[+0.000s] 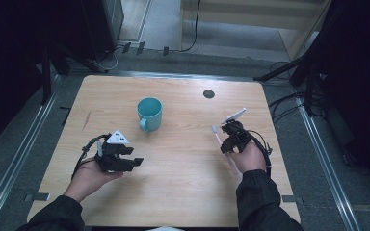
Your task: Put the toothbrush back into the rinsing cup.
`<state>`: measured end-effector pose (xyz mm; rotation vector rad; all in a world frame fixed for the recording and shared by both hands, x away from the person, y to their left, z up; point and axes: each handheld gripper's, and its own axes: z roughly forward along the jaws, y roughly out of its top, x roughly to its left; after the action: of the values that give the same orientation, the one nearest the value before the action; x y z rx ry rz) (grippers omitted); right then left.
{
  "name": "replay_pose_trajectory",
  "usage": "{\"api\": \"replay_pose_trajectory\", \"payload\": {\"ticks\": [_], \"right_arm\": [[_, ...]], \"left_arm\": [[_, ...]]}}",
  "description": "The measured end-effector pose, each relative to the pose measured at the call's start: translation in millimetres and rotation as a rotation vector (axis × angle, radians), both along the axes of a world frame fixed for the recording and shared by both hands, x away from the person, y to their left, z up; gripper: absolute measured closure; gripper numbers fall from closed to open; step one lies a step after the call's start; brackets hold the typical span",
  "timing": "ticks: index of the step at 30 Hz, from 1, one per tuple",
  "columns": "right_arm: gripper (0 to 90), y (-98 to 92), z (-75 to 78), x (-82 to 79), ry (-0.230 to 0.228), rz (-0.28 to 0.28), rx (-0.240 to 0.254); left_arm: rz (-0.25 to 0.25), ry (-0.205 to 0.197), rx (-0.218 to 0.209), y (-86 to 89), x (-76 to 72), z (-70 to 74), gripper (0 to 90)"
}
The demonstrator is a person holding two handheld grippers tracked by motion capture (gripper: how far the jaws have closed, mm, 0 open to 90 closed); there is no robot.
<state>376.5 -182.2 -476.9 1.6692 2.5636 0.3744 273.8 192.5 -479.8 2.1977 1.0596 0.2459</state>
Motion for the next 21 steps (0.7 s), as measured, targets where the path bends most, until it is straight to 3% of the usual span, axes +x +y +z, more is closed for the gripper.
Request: {"api": "replay_pose_trajectory", "payload": {"ticks": [12,21], "right_arm": [[79.2,5.3,12.9,0.1,-0.050,0.028,0.050],[79.2,15.4,24.8,-0.9,-0.126,0.066,0.088]], "left_arm": [[0.004,0.002,-0.007,1.1,0.3,0.1,42.9],[0.007,0.005,-0.013,1.9,1.1,-0.3,42.8]]}}
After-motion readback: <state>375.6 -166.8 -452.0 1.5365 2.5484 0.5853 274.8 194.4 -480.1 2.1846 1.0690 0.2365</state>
